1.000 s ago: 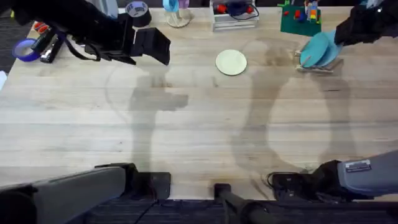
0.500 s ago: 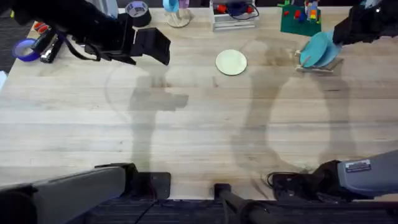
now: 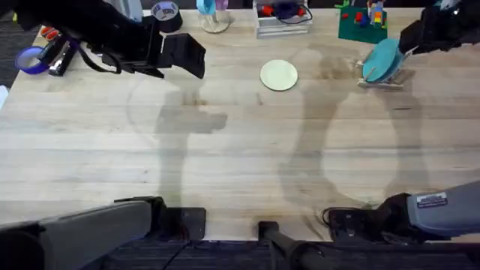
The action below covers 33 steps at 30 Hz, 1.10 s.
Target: Pick up the plates from the table one by one and place each into a slot on the dish rack.
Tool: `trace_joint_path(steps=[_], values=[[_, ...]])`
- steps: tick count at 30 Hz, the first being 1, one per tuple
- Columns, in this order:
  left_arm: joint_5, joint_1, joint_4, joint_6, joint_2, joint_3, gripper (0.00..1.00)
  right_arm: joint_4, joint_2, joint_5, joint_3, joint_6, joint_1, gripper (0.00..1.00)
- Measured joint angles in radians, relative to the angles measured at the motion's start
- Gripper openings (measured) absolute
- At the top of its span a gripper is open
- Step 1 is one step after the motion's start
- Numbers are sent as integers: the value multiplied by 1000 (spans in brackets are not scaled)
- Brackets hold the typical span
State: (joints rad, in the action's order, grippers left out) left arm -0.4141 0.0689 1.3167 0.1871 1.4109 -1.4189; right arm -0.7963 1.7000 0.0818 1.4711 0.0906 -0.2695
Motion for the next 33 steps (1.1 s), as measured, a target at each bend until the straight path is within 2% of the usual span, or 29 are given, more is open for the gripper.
trace_joint_path(steps=[9, 16, 24, 27, 33], values=[[0, 0, 0, 0, 0, 0, 995, 10, -43, 0, 0, 0, 0, 212], [0, 0, 0, 0, 0, 0, 994, -56, -180, 0, 0, 0, 0, 221], [0, 0, 0, 0, 0, 0, 994, -207, -362, 0, 0, -1, 35, 305], [0, 0, 0, 0, 0, 0, 994, -258, -430, 0, 1, -1, 58, 423], [0, 0, 0, 0, 0, 0, 995, -385, -554, 0, 4, -1, 106, 881]])
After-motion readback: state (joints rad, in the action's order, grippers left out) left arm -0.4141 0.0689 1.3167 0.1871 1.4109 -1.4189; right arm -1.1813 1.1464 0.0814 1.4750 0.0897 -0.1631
